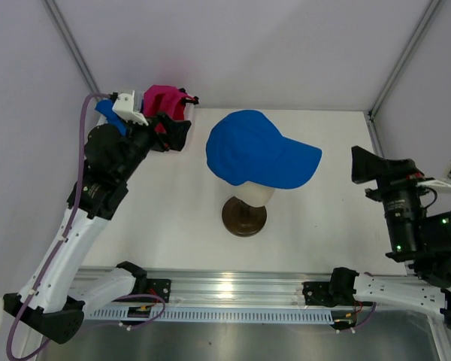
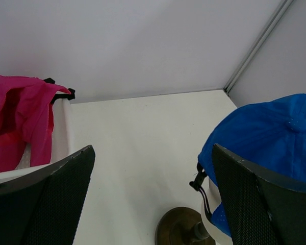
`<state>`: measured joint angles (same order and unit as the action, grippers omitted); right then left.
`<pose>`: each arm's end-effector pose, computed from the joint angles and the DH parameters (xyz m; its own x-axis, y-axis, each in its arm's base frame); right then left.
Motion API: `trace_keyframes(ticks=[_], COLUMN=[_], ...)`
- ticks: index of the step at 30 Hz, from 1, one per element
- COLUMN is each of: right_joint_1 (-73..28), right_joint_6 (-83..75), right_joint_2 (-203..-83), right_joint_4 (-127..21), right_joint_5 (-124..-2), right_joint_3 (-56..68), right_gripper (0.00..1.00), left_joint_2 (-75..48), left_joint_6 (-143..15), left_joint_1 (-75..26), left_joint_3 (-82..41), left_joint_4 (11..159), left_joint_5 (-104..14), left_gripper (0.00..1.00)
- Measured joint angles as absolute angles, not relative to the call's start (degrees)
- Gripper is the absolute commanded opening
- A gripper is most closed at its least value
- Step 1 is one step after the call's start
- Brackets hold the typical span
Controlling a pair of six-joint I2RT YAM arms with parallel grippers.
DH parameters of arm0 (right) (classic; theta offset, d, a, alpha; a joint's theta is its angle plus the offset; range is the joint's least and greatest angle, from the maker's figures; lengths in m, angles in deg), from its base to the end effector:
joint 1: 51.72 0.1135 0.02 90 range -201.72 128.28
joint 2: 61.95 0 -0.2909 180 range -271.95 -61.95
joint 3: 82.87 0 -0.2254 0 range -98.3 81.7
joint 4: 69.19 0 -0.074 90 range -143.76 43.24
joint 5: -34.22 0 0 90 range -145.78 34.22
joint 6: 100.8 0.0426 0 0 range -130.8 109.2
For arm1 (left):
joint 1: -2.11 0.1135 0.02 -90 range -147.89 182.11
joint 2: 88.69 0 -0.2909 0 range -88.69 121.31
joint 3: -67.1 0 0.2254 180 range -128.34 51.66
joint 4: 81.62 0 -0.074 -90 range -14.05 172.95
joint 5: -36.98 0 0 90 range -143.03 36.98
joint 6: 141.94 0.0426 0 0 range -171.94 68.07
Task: Stack the hats
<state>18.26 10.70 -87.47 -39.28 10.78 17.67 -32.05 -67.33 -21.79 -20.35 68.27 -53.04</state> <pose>0.0276 -0.0385 0.4581 0.0979 0.6945 -0.7129 -0.1319 0.7190 0.6824 0.1556 -0.0689 0.4733 -0.0967 -0.2474 -0.9641 0.3933 0.8803 -0.2654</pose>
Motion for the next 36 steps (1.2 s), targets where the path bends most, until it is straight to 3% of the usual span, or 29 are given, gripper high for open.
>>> trace_keyframes(ticks=[9, 21, 24, 29, 36], right_joint_1=[14.1, -39.0, -49.6, -65.7, -66.3], right_joint_6=[-10.8, -6.4, 1.9, 19.8, 41.5], right_joint_2=[-114.9, -136.8, -138.5, -136.0, -124.2], right_joint_4=[-41.0, -28.7, -29.0, -33.5, -43.3], right_joint_5=[5.2, -44.5, -61.6, -85.6, -102.0], right_joint_3=[-4.5, -30.6, -27.5, -9.7, 14.4], right_gripper=[0.99, 0.99, 1.0, 0.99, 0.98], left_joint_2=[-30.8, -29.8, -30.0, -31.7, -33.2], left_joint_6=[-65.7, -63.3, -62.8, -62.3, -62.2], left_joint_1=[-22.7, -22.9, -22.9, -22.9, -22.9], left_joint_3=[-24.1, -24.2, -24.2, -24.2, -24.2], left_joint_4=[64.5, 61.4, 60.4, 59.0, 58.2], left_joint_5=[-52.7, -52.3, -52.4, -52.6, -52.6], left_gripper=[0.99, 1.0, 1.0, 0.99, 1.0])
